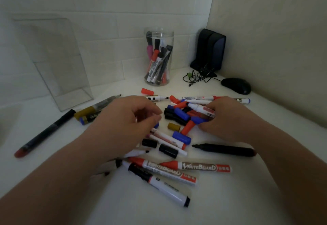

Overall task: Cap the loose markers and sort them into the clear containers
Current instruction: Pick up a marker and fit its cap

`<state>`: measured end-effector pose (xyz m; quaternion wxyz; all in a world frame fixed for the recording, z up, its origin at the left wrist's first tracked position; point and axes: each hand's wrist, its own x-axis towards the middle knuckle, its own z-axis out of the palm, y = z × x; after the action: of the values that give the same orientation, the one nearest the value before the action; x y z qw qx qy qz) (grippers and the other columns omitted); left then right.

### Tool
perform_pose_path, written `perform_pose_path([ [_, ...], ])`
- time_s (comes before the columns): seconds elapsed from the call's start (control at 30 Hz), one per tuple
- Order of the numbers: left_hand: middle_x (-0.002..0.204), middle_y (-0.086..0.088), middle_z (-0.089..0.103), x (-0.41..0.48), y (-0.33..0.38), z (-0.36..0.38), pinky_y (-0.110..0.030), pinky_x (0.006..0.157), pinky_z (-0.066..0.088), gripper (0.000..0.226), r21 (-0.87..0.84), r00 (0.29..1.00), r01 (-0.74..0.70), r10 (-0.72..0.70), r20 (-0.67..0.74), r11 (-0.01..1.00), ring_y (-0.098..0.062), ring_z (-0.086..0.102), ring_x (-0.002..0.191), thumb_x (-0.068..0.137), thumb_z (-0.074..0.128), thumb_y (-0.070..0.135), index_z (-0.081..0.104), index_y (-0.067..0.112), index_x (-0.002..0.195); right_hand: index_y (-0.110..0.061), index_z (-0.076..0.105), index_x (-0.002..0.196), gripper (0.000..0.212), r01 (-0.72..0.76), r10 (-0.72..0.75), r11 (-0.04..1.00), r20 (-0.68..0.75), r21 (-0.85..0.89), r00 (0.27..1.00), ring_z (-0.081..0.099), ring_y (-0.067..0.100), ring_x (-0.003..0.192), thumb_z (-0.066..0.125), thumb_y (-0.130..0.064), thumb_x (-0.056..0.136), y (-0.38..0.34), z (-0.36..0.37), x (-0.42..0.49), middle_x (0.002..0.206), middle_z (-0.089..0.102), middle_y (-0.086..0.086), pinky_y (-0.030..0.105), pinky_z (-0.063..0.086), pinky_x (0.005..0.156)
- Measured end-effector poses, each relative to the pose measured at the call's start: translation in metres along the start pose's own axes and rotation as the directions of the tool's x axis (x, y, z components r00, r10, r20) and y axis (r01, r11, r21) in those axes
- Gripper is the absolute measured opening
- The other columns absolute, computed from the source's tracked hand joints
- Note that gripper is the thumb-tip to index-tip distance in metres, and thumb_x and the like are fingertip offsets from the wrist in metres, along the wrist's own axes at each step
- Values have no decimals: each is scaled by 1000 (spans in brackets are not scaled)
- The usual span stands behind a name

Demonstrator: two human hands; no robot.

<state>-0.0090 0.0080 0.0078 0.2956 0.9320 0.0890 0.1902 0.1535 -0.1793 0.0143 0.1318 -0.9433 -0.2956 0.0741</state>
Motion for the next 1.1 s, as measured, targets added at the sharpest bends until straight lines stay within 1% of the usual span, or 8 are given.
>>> perform_pose_path([
  [0.13,87,14,74,2,2,-1,-23,74,55,11,-241,980,119,-153,-127,963,-3,69,81,91,68,30,72,37,99,-22,65,84,19,34,-21,997,-192,66,981,53,11,62,75,-38,83,0,-16,-11,75,62,1,22,34,52],
  [0.3,94,4,76,-2,20,7,-35,71,63,41,-581,969,248,-204,143,775,-17,74,79,78,63,43,65,33,118,-25,69,83,11,299,-204,849,-252,436,946,58,14,54,78,-30,78,-24,-8,-35,68,66,1,15,47,49],
  [0.43,91,-10,78,-5,23,14,-38,77,62,27,-719,951,308,-200,235,623,-28,75,82,79,67,30,77,16,100,-21,70,82,17,455,-377,766,-255,455,890,55,14,48,76,-34,74,-42,4,-44,65,65,2,15,45,45],
  [0.57,92,-19,76,-1,17,13,-31,70,62,26,-885,937,311,-268,224,348,-26,74,78,81,64,18,74,2,99,-31,65,95,31,350,-309,699,-178,623,934,50,9,44,69,-49,71,-40,0,-40,70,67,2,13,42,42],
  [0.63,91,-21,75,3,17,10,-26,65,60,25,-955,930,247,-317,187,163,-22,74,73,81,63,12,73,-1,101,-34,64,95,26,210,-305,606,-20,767,952,44,8,42,57,-52,79,-35,-4,-38,67,64,4,16,35,39],
  [0.7,97,-21,75,4,15,8,-27,67,60,30,-978,926,198,-339,164,70,-22,74,77,86,60,9,68,-2,112,-36,66,91,18,201,-336,618,23,760,942,44,11,49,52,-46,89,-30,-5,-36,66,60,4,17,34,42],
  [0.9,106,-19,74,4,14,5,-30,76,62,39,-983,935,169,-327,136,73,-23,74,85,81,60,11,66,1,119,-31,66,84,19,315,-335,659,-109,683,936,40,13,47,53,-44,90,-25,-6,-34,55,53,-1,24,34,45],
  [1.1,103,-16,76,1,11,10,-28,80,60,33,-932,958,189,-268,105,309,-23,74,90,81,64,15,72,7,112,-33,67,74,20,371,-320,723,-194,582,927,45,5,46,57,-41,90,-28,-8,-36,61,63,-1,23,39,47],
])
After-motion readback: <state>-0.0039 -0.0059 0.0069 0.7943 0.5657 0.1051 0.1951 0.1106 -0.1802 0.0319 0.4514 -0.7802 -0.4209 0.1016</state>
